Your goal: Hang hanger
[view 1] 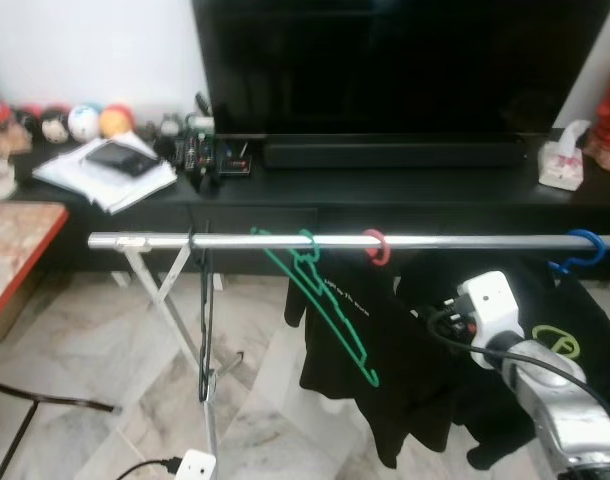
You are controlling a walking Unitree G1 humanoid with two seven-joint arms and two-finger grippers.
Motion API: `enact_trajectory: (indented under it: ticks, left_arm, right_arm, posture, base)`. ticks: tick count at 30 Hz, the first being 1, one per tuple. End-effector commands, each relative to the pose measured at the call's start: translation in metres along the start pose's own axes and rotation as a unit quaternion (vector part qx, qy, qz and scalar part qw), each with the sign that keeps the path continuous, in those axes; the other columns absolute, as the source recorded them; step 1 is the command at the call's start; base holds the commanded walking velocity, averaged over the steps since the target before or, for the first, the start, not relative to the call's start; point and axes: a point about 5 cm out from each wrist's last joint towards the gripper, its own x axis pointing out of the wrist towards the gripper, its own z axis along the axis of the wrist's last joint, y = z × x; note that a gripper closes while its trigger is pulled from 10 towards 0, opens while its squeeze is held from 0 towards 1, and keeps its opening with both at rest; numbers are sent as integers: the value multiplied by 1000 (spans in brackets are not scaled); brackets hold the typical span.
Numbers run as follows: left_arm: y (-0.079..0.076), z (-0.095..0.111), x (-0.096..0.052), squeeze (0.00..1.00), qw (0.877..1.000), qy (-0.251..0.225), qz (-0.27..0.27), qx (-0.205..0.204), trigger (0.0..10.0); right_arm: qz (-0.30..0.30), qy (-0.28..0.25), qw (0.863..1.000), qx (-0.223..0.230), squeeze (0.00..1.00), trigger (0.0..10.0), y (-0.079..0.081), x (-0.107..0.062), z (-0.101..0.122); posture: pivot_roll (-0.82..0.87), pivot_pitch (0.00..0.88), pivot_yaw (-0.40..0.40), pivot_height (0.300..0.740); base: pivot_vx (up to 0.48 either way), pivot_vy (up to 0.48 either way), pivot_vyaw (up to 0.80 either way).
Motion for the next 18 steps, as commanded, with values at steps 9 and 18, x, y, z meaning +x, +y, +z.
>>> enact_trajectory:
  ticks: [9,18]
  left_arm:
    - [-15,-14,-2,0,1000,26,-9,7,10000]
    - [-13,-9,0,0,1000,25,-10,6,10000]
  right_arm:
    - [39,30,999,24,0,10000,-1,4,-7]
    - [83,2,994,67,0,10000,16,25,-7]
  posture:
    - [-162,0,-9,740]
    - [-158,0,-10,740]
  base:
    - [0,0,0]
    - [0,0,0]
